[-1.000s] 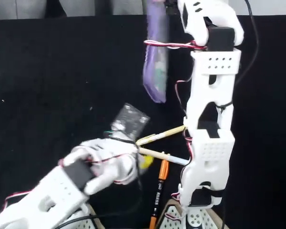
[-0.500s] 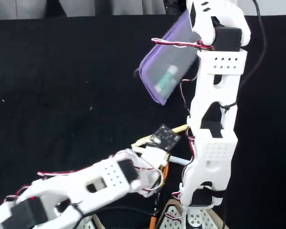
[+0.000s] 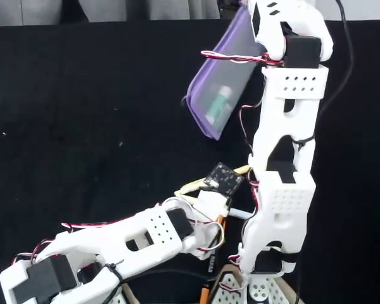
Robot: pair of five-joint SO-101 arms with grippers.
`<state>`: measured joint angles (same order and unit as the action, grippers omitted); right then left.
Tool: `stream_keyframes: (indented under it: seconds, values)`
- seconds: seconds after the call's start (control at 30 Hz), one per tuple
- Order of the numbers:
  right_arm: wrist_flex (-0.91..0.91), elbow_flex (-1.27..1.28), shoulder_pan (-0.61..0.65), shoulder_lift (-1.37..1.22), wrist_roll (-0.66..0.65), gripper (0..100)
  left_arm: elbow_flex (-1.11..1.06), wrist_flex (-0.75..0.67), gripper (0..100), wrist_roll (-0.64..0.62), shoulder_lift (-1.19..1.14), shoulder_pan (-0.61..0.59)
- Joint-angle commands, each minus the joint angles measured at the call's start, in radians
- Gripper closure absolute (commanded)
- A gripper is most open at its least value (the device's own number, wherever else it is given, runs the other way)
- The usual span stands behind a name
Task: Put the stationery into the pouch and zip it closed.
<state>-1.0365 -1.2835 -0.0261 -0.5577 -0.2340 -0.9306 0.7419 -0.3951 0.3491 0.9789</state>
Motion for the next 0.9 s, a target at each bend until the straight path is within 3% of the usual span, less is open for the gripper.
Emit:
stream_keyframes:
  seconds: [0.0,0.33,0.5,0.87]
  values:
    - [0.029,-0.051,-0.011,0.022,-0.009,98.6,0.084,-0.011,81,-0.009,0.012,0.012]
    - [0.029,-0.051,-0.011,0.022,-0.009,98.6,0.133,-0.006,81,-0.009,-0.002,0.002]
    - [0.028,-0.051,-0.011,0.022,-0.011,98.6,0.177,-0.003,81,-0.009,-0.121,-0.025]
    - [0.005,-0.087,-0.011,0.022,-0.015,98.6,0.584,0.328,81,-0.043,-0.509,-0.054]
